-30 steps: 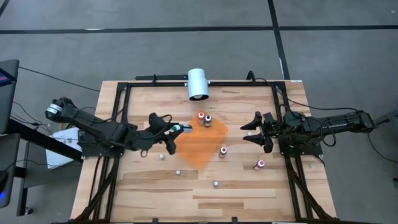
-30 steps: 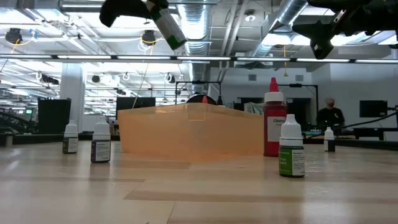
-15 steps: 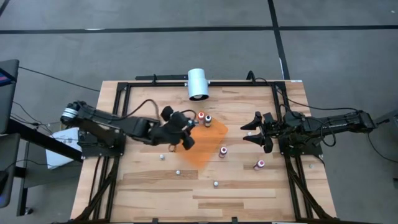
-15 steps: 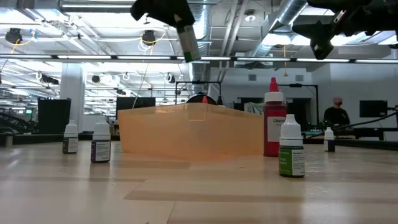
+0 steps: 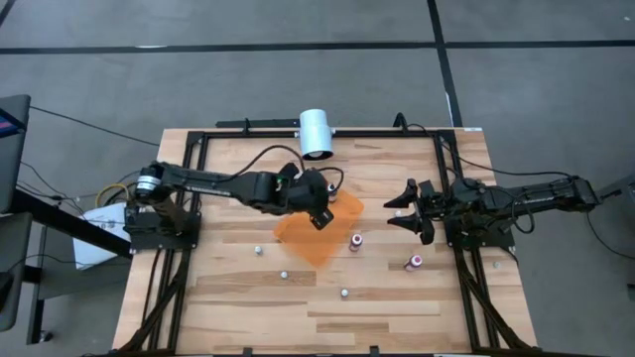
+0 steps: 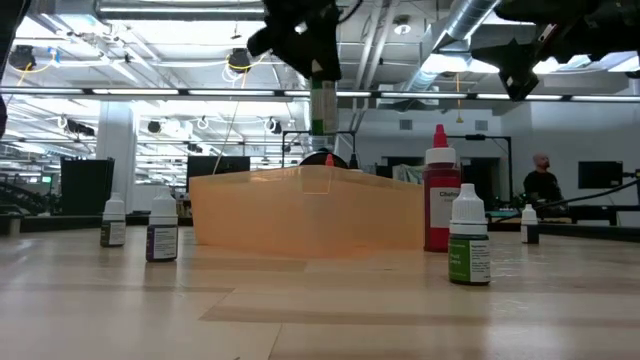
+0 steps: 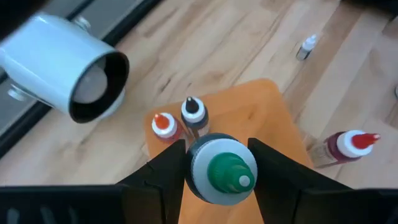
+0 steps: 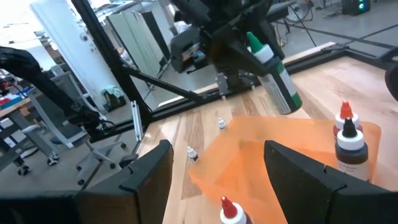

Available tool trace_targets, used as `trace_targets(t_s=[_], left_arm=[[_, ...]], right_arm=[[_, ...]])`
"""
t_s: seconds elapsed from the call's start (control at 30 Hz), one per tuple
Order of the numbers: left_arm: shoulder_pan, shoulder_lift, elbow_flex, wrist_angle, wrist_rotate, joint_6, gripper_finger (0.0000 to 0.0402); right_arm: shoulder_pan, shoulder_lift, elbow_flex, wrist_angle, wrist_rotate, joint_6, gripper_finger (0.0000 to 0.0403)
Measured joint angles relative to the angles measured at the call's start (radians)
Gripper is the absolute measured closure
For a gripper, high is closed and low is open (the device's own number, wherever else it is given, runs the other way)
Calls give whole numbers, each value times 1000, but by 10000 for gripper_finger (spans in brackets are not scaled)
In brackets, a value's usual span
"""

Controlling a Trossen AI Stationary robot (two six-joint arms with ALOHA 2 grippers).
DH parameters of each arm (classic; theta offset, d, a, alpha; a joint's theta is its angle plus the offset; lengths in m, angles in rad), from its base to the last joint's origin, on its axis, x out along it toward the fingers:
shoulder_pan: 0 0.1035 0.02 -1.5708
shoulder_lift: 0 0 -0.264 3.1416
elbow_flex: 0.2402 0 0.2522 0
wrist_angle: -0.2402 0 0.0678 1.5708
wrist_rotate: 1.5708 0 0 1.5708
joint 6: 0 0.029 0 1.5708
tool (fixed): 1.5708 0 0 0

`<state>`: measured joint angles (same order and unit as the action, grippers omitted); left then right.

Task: Pick & Place food coloring
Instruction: Put the big green food coloring bottle into the orange bin

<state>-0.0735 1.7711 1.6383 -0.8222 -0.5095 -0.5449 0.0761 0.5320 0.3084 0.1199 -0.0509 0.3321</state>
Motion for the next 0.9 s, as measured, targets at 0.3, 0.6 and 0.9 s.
trace_targets(t_s=[0.3, 0.6, 0.9], left_arm=[[47, 1, -57, 24, 51, 13, 255], [63, 1, -236, 185, 85, 32, 255], [91, 1, -391, 341, 94, 73, 255]], right_arm=[[0, 0, 0, -17, 0, 0, 163], [0, 0, 0, -22, 0, 0, 163], [0, 0, 0, -22, 0, 0, 163]])
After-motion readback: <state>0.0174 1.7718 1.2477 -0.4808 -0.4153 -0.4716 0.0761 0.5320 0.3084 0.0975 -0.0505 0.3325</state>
